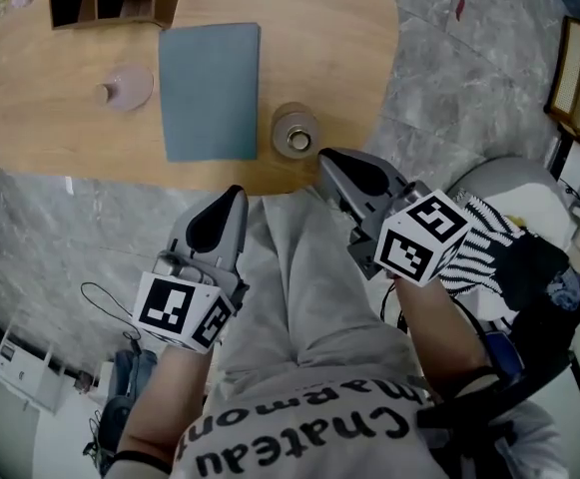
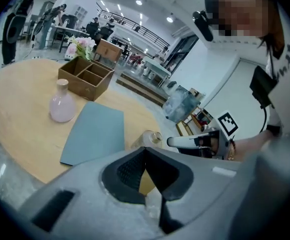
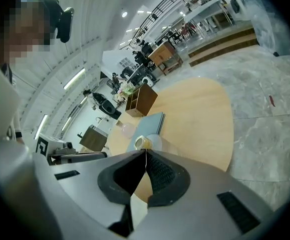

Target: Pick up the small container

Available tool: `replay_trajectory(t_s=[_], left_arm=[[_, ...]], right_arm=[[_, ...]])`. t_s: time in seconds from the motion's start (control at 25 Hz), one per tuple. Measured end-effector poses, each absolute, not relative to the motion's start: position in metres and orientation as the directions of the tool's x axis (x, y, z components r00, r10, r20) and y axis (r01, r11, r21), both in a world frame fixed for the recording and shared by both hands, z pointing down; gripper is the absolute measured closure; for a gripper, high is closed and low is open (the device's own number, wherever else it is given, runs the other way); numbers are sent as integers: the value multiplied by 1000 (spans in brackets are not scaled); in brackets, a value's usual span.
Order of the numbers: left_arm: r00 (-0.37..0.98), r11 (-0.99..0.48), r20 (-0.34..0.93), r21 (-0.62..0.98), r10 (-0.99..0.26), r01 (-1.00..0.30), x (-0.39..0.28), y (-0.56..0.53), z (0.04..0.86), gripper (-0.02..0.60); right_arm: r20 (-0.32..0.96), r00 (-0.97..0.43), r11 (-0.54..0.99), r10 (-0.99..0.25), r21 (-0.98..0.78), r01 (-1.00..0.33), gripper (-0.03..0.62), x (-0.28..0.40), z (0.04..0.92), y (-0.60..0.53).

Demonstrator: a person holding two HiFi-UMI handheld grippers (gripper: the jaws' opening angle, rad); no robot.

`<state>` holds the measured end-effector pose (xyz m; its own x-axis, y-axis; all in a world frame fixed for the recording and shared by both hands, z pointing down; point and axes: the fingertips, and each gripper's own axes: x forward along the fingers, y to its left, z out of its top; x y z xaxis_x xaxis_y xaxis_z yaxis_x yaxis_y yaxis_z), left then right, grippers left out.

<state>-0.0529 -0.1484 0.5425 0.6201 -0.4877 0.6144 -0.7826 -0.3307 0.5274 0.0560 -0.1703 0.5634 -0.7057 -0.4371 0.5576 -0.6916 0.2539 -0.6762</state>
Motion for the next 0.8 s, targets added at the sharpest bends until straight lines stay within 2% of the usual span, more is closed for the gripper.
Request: replay_trajectory(t_s=[0.28,0.52,0.8], left_arm=[[648,-295,584,588,-489,-753,-50,-148,562,566],[641,-240,587,616,-496,-750,-56,-152,582,566],[685,-294,549,635,-480,-714,-52,-149,586,568]], right_arm=[[647,-658,260,-385,-608,-750,580,65,597,-154],[693,-631,379,-349,-512,-771,580,64,608,-146],[702,-629,500,-335,-433,-750,579,48,614,-143]])
